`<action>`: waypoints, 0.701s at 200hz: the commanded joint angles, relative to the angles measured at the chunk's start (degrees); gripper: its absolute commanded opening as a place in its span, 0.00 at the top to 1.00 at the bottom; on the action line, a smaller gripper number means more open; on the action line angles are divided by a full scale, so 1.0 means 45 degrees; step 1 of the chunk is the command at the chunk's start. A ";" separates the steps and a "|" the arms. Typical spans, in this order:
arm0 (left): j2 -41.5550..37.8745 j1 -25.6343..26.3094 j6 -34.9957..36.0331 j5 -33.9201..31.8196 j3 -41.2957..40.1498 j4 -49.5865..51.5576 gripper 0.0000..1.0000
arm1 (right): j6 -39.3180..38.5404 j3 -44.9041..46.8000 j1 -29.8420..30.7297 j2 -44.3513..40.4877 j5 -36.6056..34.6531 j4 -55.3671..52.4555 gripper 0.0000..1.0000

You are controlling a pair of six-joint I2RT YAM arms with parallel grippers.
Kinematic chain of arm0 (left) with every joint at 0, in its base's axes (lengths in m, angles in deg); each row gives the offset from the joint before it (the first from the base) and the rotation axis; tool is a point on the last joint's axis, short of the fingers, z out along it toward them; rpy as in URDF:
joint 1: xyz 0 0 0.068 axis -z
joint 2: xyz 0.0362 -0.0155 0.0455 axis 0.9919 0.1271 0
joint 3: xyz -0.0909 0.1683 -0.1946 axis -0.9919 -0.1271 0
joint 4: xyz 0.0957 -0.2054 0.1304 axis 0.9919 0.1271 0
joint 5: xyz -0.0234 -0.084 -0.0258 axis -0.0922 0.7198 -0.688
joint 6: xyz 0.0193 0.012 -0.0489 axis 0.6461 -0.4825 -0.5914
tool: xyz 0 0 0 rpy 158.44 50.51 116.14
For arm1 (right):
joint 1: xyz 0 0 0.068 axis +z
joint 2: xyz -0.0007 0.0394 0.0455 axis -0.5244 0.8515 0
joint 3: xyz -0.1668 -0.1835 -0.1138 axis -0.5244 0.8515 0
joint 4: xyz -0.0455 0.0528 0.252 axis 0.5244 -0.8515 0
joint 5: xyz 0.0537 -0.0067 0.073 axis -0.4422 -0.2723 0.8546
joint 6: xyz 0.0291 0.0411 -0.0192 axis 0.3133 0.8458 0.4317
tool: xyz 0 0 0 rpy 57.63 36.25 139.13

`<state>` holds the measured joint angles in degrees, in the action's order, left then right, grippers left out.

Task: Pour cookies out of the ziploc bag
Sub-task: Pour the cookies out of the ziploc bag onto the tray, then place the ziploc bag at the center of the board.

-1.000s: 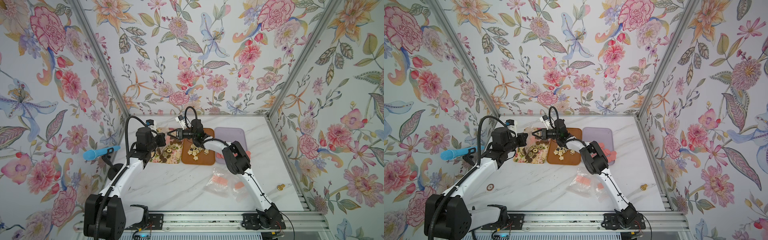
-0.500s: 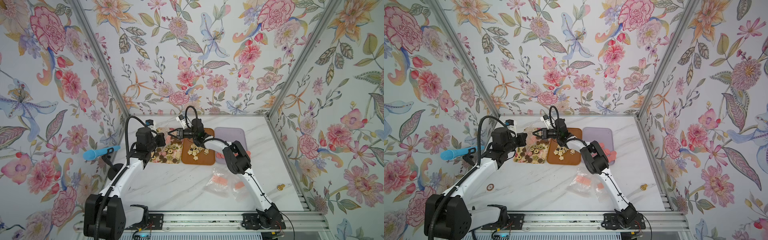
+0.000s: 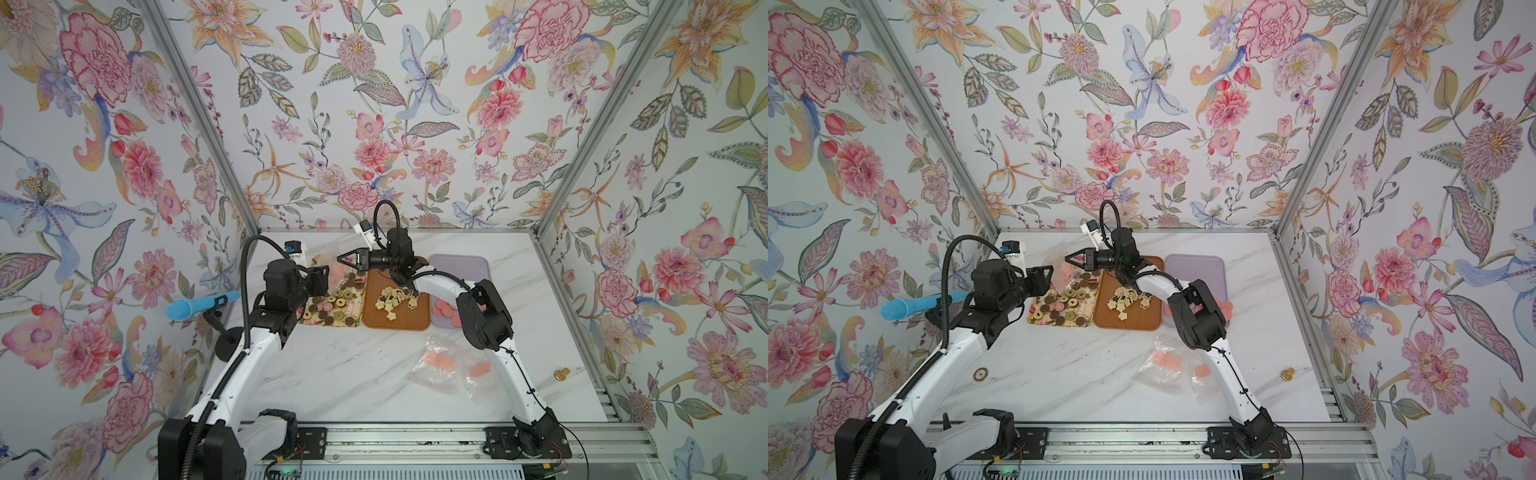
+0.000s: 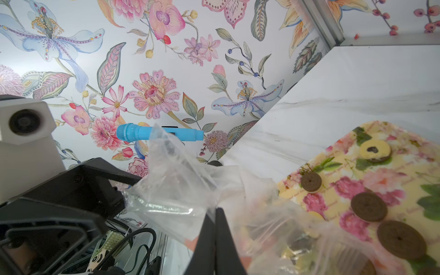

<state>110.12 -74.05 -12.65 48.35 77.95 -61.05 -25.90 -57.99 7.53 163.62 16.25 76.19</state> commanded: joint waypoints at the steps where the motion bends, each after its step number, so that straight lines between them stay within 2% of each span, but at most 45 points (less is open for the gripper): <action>1: -0.0986 0.0057 0.0513 -0.0293 -0.0234 0.0504 0.42 | -0.0690 0.0686 0.0168 -0.1221 -0.0321 -0.0533 1.00; 14: -0.1633 0.0071 0.0585 -0.0179 -0.0300 0.0714 0.22 | -0.0826 0.1223 0.0202 -0.1818 -0.0344 -0.0855 1.00; 34: -0.2708 0.0032 0.0662 -0.0284 -0.0337 0.1234 0.01 | -0.1601 0.2255 0.0302 -0.3122 -0.0777 -0.2484 1.00; 70: -0.4234 0.0054 0.0754 -0.0588 -0.0400 0.2540 0.01 | -0.4545 0.4145 0.0881 -0.6087 -0.2124 -0.7607 1.00; 86: -0.4530 0.0056 0.0791 -0.0412 -0.0409 0.3186 0.01 | -0.5183 0.4909 0.1132 -0.7165 -0.2385 -0.9453 1.00; 100: -0.4735 0.0054 0.0465 0.0058 -0.0558 0.3596 0.01 | -0.5443 0.5661 0.1342 -0.7950 -0.2455 -1.0706 1.00; 114: -0.4772 0.0053 0.0056 0.1126 -0.0829 0.3859 0.01 | -0.5897 0.6268 0.1714 -0.8548 -0.2640 -1.1947 1.00; 129: -0.4753 0.0053 -0.0337 0.2284 -0.1184 0.4217 0.01 | -0.6556 0.6330 0.2264 -0.8601 -0.3312 -1.3686 1.00; 140: -0.4937 0.0052 -0.0636 0.2512 -0.1410 0.4693 0.01 | -0.6924 0.6337 0.2749 -0.8419 -0.3949 -1.4665 1.00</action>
<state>88.68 -74.05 -12.00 52.52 74.13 -46.25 -49.90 -31.02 16.58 124.47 4.49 26.88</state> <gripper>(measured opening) 0.990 0.040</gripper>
